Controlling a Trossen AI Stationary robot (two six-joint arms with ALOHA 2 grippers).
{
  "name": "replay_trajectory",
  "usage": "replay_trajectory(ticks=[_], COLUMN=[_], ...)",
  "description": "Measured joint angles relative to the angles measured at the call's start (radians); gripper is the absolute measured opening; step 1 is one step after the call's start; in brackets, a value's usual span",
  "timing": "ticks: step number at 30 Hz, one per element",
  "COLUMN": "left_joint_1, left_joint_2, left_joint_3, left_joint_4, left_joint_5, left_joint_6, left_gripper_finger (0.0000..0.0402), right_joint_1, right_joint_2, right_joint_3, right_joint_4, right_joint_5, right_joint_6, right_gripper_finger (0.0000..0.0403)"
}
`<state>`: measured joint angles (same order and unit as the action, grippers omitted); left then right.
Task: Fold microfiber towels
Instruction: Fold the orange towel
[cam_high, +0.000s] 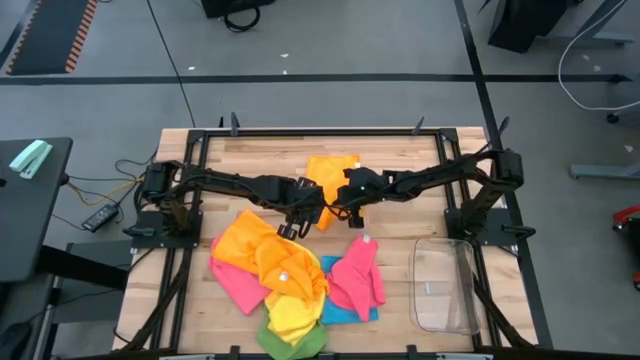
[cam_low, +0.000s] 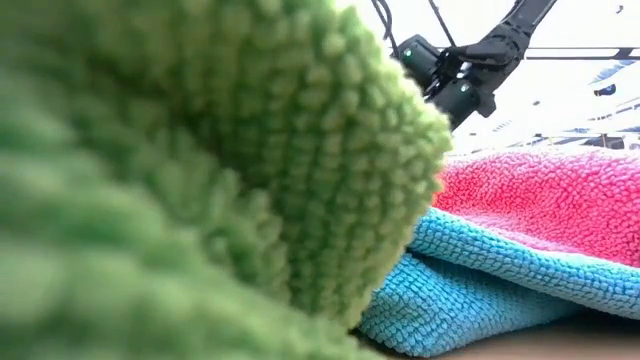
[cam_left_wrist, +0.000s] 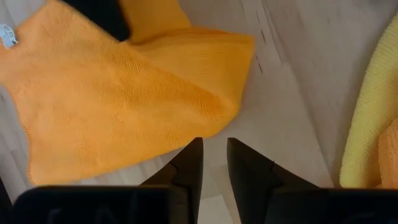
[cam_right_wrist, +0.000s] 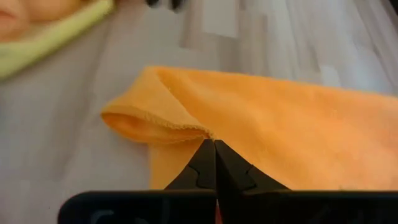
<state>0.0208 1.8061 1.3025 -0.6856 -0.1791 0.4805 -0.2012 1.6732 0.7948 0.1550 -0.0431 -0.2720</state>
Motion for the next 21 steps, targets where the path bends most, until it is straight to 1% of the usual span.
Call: replay_trajectory(ticks=[7,15,21], left_joint_1=[0.001,0.016,0.023], left_joint_2=[0.000,0.000,0.000], left_joint_3=[0.000,0.000,0.000], left_joint_4=[-0.002,0.009,0.009], left_joint_5=[-0.001,0.000,-0.001], left_joint_6=[0.003,0.015,-0.001], left_gripper_finger=[0.0077,0.0075,0.0072], right_joint_1=[-0.071,-0.080,-0.093], right_joint_2=[0.009,0.009,0.083], right_joint_3=[0.000,0.000,0.000], right_joint_4=[0.021,0.050,0.082], right_joint_5=[0.004,-0.007,-0.013], right_joint_6=[0.027,-0.001,-0.003], right_gripper_finger=[0.0000,0.0000,0.0000])
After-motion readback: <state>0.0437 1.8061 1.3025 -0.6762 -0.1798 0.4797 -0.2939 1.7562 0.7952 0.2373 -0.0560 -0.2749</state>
